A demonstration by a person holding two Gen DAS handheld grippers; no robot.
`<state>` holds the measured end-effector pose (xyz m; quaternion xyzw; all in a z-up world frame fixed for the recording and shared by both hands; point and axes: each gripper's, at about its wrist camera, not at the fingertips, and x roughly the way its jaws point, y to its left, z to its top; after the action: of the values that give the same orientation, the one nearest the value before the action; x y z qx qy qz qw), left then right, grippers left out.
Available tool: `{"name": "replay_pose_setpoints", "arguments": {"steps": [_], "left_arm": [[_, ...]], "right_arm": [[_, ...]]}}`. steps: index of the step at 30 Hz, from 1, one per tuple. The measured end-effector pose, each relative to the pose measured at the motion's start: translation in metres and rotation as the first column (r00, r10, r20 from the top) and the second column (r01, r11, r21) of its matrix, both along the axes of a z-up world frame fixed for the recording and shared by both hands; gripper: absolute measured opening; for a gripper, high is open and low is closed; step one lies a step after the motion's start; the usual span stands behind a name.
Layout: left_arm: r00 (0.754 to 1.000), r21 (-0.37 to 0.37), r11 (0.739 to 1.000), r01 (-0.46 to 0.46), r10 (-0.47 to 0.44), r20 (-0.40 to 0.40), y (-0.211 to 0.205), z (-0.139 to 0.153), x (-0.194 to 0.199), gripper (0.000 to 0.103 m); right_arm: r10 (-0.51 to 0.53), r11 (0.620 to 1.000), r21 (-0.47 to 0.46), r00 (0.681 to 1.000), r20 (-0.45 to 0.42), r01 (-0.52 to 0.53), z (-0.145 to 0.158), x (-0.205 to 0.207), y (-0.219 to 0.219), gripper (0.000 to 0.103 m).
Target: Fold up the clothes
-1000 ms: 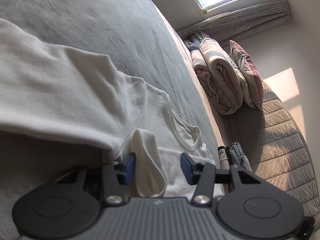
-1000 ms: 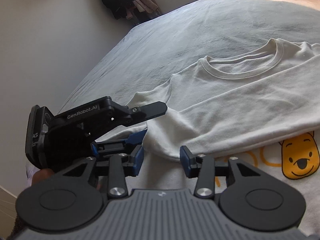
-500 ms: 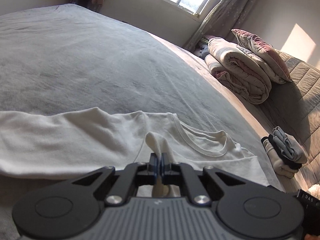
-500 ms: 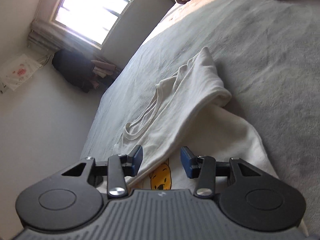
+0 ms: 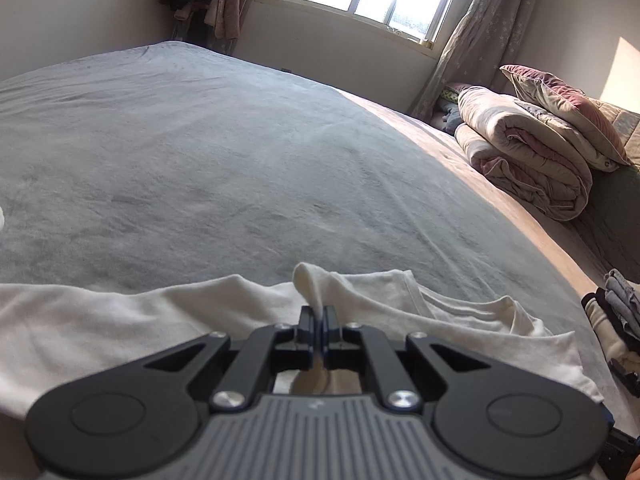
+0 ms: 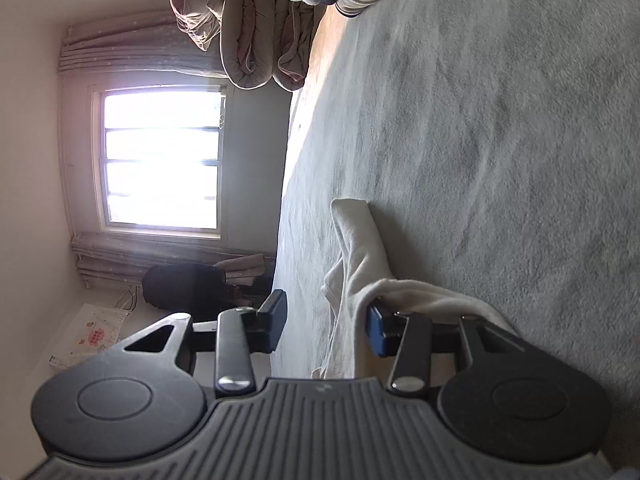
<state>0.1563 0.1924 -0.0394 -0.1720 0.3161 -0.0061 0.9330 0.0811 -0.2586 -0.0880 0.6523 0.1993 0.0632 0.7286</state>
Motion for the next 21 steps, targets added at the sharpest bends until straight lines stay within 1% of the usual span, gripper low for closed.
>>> {"name": "replay_pose_setpoints", "arguments": {"steps": [1, 2, 3, 5, 8, 13, 17, 21], "left_arm": [[1.000, -0.023, 1.000, 0.000, 0.000, -0.010, 0.002, -0.003, 0.000, 0.004], [1.000, -0.047, 0.999, -0.001, 0.000, -0.020, 0.004, -0.007, 0.001, 0.004], [1.000, -0.070, 0.998, -0.002, 0.000, -0.029, 0.006, -0.010, 0.001, 0.004], [0.999, -0.098, 0.995, -0.001, -0.003, -0.042, 0.007, -0.014, 0.002, 0.004], [0.998, -0.124, 0.992, 0.002, -0.009, -0.056, 0.007, -0.016, 0.005, 0.004], [0.997, -0.163, 0.987, 0.005, -0.018, -0.078, 0.006, -0.020, 0.008, 0.004], [0.997, -0.127, 0.992, -0.012, 0.002, -0.076, 0.007, -0.019, 0.006, 0.004], [0.997, -0.096, 0.995, -0.027, 0.019, -0.079, 0.008, -0.015, 0.006, 0.004]], "right_arm": [[-0.013, 0.999, -0.039, 1.000, -0.012, 0.013, 0.002, -0.001, -0.002, 0.029], [-0.023, 0.997, -0.081, 0.999, -0.025, 0.021, 0.004, -0.002, -0.004, 0.015], [-0.027, 0.992, -0.122, 0.999, -0.035, 0.023, 0.005, -0.001, -0.004, 0.010], [-0.041, 0.978, -0.204, 0.998, -0.046, 0.031, 0.008, -0.001, -0.003, 0.009], [-0.058, 0.971, -0.234, 0.998, -0.036, 0.048, 0.006, -0.002, -0.006, 0.009], [-0.039, 0.960, -0.280, 0.998, -0.051, 0.023, 0.001, -0.002, -0.006, 0.008], [-0.012, 0.943, -0.333, 0.997, -0.080, -0.016, 0.000, 0.000, -0.003, 0.009], [0.036, 0.905, -0.422, 0.998, -0.049, -0.053, 0.015, -0.003, 0.004, 0.009]]}}
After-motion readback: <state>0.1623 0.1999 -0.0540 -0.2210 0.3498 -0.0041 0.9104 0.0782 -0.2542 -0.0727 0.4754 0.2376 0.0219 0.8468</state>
